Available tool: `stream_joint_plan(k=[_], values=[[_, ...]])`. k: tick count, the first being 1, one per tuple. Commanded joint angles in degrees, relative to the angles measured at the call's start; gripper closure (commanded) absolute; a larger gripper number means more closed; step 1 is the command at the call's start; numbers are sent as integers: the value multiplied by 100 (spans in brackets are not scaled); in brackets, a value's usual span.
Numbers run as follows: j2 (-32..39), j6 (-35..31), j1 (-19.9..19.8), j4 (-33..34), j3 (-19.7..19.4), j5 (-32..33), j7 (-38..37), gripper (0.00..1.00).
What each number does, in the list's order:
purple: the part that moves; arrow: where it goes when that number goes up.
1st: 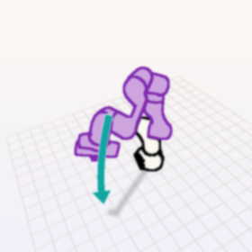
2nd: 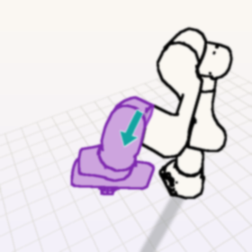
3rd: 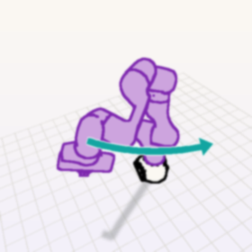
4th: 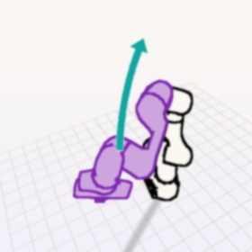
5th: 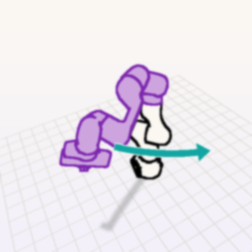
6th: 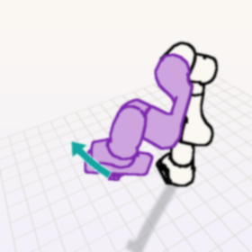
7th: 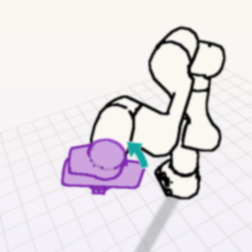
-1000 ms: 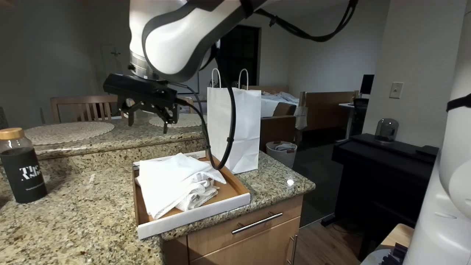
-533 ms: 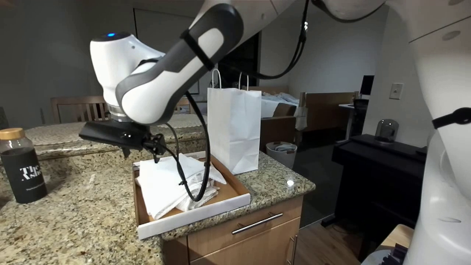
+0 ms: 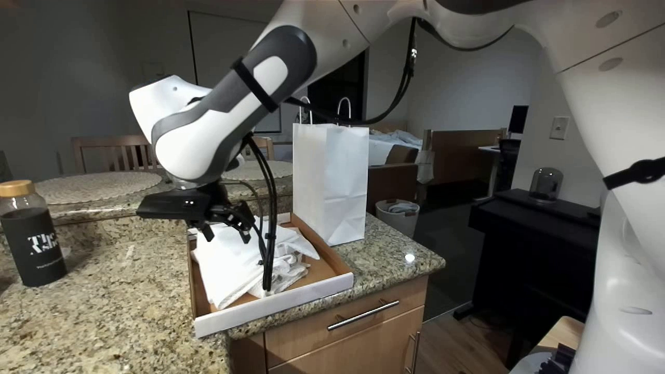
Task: Put one towel in the bag
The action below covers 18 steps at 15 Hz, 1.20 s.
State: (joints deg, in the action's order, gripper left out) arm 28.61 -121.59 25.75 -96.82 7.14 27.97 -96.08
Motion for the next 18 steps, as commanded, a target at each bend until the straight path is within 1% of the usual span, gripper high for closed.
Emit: stream_joint_plan(k=[1, 3, 6, 7, 10, 11, 12, 13, 14, 16, 18], values=[[12, 470, -242, 164, 149, -813, 941, 0], [127, 514, -274, 282, 144, -1100, 1268, 0], [229, 430, -288, 394, 88, -1343, 1536, 0], [237, 250, -284, 386, 51, -1344, 1521, 0], [341, 208, -208, 517, -32, -1271, 1492, 0], [405, 305, -194, 599, -47, -1253, 1520, 0], [493, 537, -247, 725, 5, -1383, 1711, 0], [571, 582, -287, 800, 30, -1472, 1819, 0], [624, 548, -263, 845, -4, -1453, 1832, 0], [705, 350, -144, 891, -146, -1266, 1612, 0], [780, 113, -94, 943, -223, -1233, 1503, 0]])
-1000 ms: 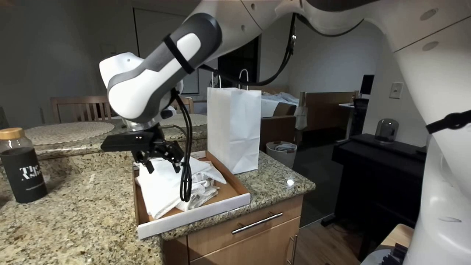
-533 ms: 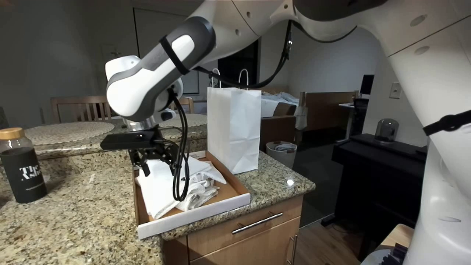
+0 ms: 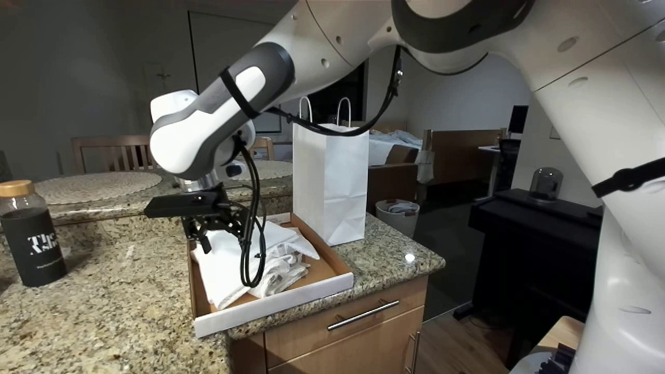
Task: Put one towel in the bag
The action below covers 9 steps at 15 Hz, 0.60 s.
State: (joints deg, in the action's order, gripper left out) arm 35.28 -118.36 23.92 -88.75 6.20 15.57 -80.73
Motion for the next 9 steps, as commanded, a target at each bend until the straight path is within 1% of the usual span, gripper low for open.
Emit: stream_joint_plan(k=[1, 5, 6, 7, 9], values=[[141, -285, 99, 153, -158, -9, -24, 0], [255, -136, 70, 238, -191, -93, 106, 0], [269, -120, 72, 228, -207, -91, 92, 16], [275, -85, 66, 204, -214, -94, 110, 26], [296, -43, 38, 170, -227, -117, 136, 38]])
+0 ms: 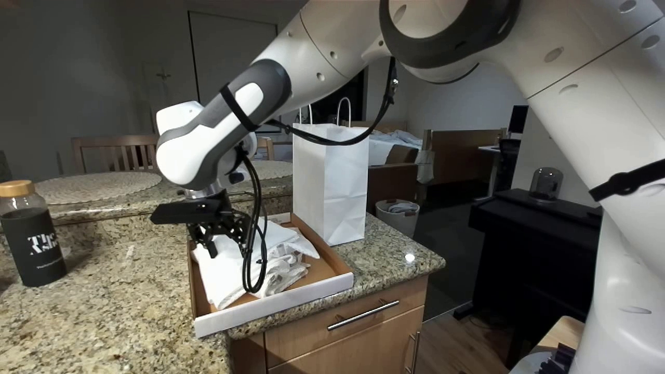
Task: Put one towel in the bag
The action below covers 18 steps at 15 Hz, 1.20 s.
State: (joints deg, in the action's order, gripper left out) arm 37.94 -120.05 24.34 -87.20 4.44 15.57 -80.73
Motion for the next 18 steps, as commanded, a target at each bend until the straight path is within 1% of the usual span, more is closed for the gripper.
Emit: stream_joint_plan(k=[1, 3, 6, 8, 12, 14, 18], values=[[43, 119, -20, 2, -51, -134, 142, 46], [56, 61, -25, -26, -66, -130, 120, 58], [74, 6, -28, -31, -82, -132, 104, 79], [69, -45, -29, -49, -84, -134, 93, 89], [-43, -237, -78, -163, -42, -241, 76, 95], [-110, -408, -148, -242, 21, -454, 78, 89], [-372, -1052, -193, -486, 39, -891, -29, 89]])
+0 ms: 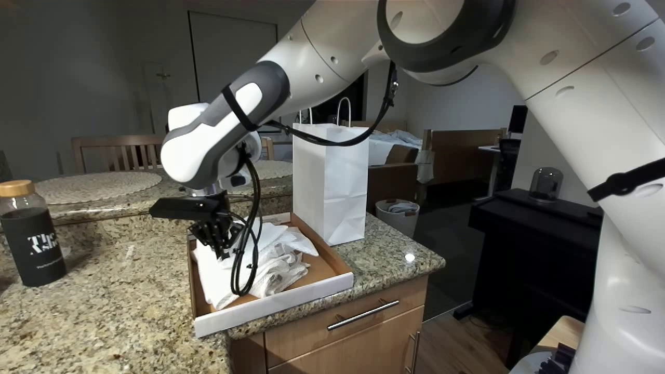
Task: Put one towel in the bag
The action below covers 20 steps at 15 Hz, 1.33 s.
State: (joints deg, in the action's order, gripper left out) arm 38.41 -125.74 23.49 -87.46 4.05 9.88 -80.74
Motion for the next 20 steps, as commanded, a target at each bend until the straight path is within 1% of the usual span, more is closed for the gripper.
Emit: stream_joint_plan(k=[1, 4, 7, 8, 10, 11, 12, 13, 14, 16, 18, 20], values=[[-537, -710, -94, -551, 46, -375, -89, 90], [-949, -1383, -59, -864, -62, -424, -322, 90], [-1378, -1912, -39, -1218, -191, -326, -596, 89], [-1536, -2024, -34, -1339, -237, -280, -673, 90], [-1678, -2069, -82, -1457, -204, -326, -630, 92], [-1633, -2017, -129, -1447, -116, -415, -497, 94], [-1596, -1936, -134, -1434, -65, -435, -436, 66], [-1474, -1786, -124, -1367, 28, -467, -317, 68], [-1395, -1687, -112, -1336, 94, -474, -251, 68], [-1218, -1417, -40, -1253, 179, -393, -194, 57], [-1066, -930, 61, -1107, 183, -246, -184, 45], [-980, -349, 168, -955, 100, -56, -264, 32]])
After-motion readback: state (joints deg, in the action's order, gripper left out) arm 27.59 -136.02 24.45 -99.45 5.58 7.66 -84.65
